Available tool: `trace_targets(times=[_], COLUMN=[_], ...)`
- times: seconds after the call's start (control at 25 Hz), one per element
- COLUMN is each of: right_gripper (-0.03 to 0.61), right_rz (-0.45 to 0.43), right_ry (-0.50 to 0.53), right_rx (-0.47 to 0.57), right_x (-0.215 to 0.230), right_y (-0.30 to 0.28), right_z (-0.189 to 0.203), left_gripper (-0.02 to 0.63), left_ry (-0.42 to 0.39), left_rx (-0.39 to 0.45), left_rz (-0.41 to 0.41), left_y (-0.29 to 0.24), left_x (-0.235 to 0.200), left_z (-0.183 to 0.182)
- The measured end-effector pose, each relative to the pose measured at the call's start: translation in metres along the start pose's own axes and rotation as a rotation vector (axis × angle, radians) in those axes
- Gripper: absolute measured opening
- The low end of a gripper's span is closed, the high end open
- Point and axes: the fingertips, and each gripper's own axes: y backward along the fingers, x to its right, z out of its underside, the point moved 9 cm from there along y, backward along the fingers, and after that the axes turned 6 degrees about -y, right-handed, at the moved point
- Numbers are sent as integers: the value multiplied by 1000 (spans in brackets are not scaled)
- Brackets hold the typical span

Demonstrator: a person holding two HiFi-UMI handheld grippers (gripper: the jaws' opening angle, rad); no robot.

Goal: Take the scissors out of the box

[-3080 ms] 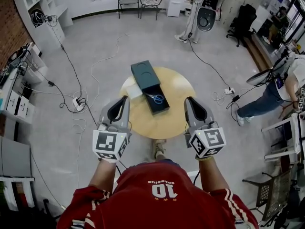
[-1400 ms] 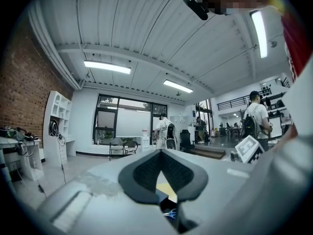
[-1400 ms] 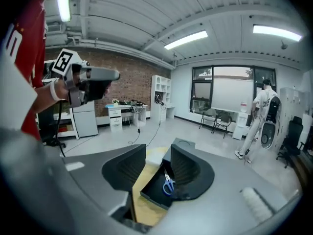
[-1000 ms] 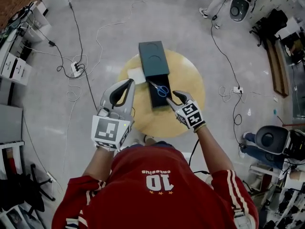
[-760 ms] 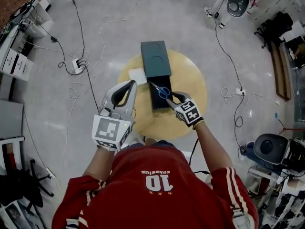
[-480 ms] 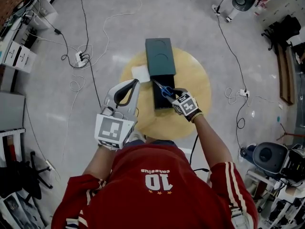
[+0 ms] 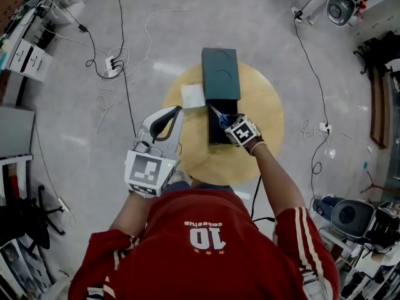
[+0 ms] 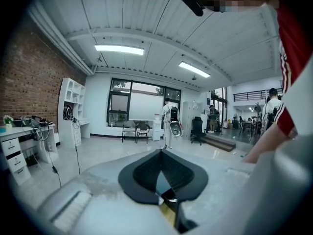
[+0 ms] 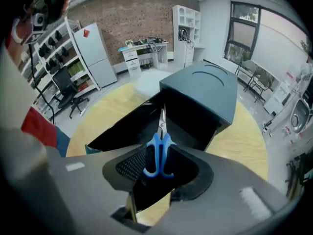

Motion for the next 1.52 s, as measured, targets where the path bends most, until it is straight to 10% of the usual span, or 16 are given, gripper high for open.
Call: trace_targets(times=[0.72, 1.52], right_gripper=[94, 86], right_rz=[40, 43], right_ry=[56, -154], right_rx=[-343, -168], right_x=[-11, -7], right_y=[-29, 6], right_z=[-24, -11], left_gripper=[3, 3], left_ry=[-1, -25], left_rx=[-17, -1], left_rz=[10, 37], left_y=[8, 18], left_x=[-16, -11], left_z=[7, 0])
